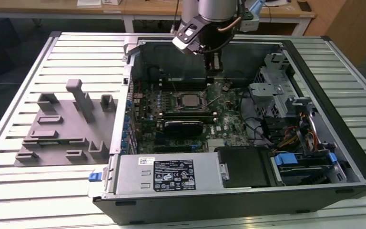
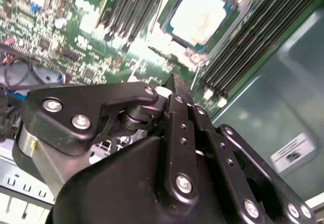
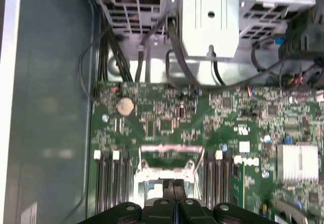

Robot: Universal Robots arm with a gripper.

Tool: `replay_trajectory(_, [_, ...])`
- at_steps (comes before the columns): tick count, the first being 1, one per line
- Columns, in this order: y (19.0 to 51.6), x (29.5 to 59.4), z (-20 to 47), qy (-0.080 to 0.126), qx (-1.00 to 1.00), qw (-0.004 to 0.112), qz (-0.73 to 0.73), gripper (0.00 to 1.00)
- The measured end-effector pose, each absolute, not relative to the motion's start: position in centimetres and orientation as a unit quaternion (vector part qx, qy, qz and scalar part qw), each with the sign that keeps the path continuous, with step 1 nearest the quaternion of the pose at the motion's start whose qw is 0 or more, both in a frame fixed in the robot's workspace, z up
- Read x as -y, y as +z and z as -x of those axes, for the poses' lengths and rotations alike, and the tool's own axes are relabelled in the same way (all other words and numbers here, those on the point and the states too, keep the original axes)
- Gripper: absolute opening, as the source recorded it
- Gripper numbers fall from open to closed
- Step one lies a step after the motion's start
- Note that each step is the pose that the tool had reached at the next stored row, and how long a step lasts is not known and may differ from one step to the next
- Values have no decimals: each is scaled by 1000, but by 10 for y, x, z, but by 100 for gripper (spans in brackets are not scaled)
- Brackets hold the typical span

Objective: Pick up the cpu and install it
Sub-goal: 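Close the cpu cover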

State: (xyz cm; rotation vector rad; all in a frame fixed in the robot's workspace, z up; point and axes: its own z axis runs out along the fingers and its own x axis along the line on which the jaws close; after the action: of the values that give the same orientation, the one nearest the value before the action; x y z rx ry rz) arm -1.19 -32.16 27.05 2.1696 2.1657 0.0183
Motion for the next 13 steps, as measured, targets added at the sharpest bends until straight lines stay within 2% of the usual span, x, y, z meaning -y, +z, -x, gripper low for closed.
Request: replay_trajectory(13, [270,322,-19,6,-706,38,-707,11])
